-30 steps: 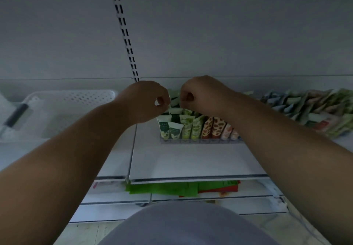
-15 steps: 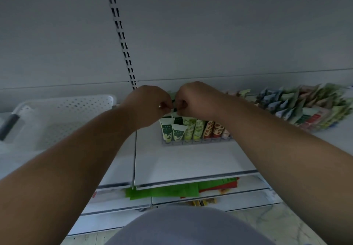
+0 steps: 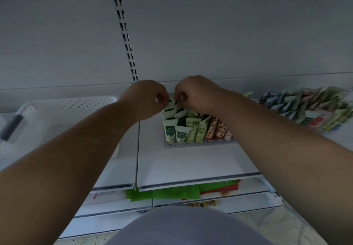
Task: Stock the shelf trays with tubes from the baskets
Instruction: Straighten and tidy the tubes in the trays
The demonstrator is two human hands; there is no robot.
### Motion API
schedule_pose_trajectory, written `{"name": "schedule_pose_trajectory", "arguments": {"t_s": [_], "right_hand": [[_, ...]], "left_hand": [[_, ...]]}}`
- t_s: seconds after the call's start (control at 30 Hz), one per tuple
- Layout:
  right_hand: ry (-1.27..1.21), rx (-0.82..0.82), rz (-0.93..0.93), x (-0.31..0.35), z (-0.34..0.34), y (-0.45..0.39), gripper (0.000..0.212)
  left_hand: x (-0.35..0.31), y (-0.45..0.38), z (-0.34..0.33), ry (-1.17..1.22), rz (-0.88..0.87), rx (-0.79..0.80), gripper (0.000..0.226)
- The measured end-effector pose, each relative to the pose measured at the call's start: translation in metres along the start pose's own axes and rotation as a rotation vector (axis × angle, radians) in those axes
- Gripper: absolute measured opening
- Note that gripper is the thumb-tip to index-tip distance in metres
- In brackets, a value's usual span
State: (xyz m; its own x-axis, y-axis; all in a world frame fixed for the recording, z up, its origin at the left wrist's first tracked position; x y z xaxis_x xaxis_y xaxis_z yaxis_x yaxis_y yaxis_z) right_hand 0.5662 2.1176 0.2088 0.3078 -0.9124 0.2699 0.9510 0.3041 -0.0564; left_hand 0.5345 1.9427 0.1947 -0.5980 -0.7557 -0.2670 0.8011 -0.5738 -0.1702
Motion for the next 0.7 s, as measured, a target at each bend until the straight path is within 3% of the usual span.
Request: {"name": "schedule_pose_trajectory", "arguments": {"t_s": [0.27,0.5,0.7], "right_hand": [[0.071,-0.012,-0.038,0.001,-0.006,-0.007,0.007],[0.067,-0.052,-0.042,0.000,-0.008,-0.004,0.012],[-0.020,-0.050,0.066,-0.003,-0.002,0.011,0.008]], "left_hand": [[0.002,-0.008,-0.005,-0.042,-0.003,0.056,0.019],[0.005,-0.006,-0.007,-0.030,-0.038,0.035,0.018],[0.002,0.005,-0.005,0.091,-0.077,-0.131,0.011]]}}
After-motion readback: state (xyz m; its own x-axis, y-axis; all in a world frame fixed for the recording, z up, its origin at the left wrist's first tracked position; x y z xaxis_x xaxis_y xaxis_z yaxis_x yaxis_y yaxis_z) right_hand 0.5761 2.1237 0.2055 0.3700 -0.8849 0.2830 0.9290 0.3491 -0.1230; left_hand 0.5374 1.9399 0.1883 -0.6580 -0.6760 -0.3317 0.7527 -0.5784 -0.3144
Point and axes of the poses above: each hand's wrist, its own y-axis away from the middle knuckle, its own z-axis out of the back of the hand, x = y × z, the point moved 1 cm from there along -y, towards the middle knuckle, and after that the axes turned 1 degree about -x, right-handed, at the moved point
